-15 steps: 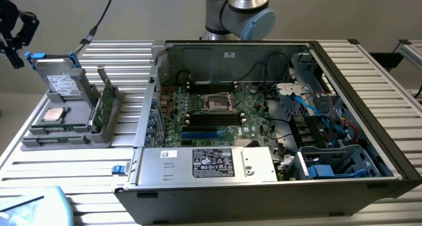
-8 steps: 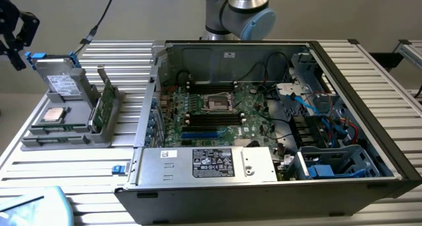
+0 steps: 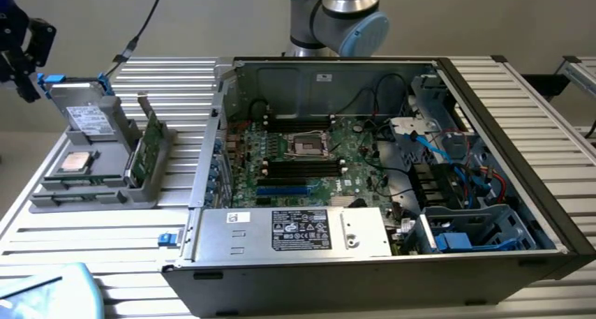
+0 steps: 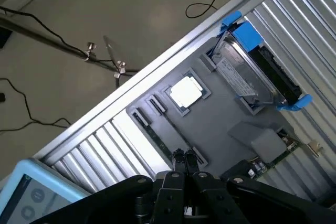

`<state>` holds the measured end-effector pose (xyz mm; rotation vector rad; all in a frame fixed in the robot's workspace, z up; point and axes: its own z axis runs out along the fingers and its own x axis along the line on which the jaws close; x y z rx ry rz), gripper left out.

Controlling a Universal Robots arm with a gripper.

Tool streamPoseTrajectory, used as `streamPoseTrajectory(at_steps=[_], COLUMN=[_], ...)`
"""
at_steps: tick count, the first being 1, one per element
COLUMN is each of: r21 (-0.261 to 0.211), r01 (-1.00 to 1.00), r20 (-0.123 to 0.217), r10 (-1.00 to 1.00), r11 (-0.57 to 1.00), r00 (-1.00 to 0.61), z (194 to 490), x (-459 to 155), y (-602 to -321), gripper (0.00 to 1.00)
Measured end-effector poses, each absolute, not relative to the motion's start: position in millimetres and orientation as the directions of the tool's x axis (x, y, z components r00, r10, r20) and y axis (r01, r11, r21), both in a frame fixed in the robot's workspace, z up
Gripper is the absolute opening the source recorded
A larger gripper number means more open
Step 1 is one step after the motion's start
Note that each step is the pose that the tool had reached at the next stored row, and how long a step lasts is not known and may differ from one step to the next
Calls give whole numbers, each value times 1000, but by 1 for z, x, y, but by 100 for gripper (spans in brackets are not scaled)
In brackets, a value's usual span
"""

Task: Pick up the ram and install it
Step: 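Pick up the ram and move it above insertion slot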

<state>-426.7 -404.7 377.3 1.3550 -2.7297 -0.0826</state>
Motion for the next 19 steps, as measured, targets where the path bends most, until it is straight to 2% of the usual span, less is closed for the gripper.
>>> streamPoseTrajectory(at_steps=[19], r21=[79], r01=[-951], r20=[53], r10=[-954], r11=[300], r00=[-296], z=[369], x=[-427], y=[-405], gripper=[11])
